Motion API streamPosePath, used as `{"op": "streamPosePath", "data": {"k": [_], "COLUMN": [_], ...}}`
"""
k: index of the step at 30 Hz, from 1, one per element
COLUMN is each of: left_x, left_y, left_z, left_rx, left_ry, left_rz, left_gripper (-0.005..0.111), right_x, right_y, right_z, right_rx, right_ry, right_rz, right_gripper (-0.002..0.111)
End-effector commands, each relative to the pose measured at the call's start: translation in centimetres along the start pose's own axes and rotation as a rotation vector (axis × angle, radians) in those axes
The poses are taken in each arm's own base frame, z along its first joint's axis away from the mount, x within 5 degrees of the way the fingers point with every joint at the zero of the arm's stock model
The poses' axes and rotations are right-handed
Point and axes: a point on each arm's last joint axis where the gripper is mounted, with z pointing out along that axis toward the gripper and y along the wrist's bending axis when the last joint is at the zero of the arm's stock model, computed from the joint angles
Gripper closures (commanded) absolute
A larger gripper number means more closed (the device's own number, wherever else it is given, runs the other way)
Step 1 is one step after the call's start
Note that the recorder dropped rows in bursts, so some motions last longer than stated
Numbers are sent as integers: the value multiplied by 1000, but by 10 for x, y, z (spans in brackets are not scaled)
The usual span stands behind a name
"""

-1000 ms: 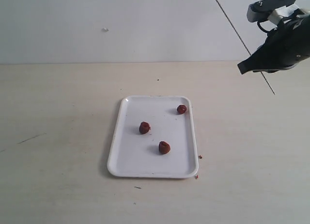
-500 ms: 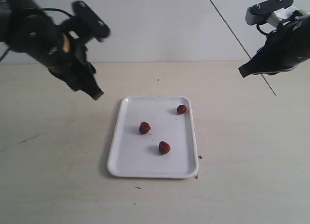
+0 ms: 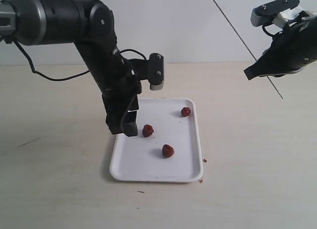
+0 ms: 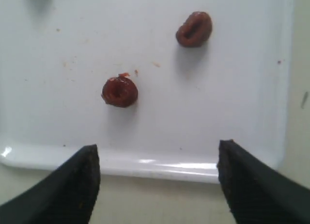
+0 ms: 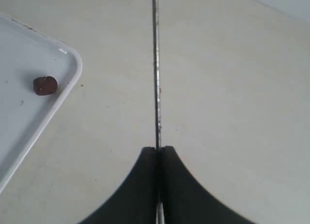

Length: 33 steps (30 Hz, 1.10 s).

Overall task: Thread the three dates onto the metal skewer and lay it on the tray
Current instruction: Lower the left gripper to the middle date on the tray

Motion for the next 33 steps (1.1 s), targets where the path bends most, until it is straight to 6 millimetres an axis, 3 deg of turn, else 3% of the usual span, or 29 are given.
{"op": "streamPosePath", "data": {"k": [1,14,24,33], "left_x": [-3,-17,-25,-20], "left_y": [11,34,29,30], "left_z": [19,45,69,84], "left_rx": [-55,-38,-8,-11], "left_ry": [-13,17,100,127], "left_rz": [20,46,132,148], "left_gripper": [38,38,38,38], "right_x": [1,0,0,0], "right_y": [-1,0,0,0], "right_z": [-1,-1,-1,-1], "right_rx": [3,-15,-15,-15], "right_ry": [-2,-15,-16,-16], "right_rz": [-2,-3,-17,-20], "right_gripper": [108,108,108,108]}}
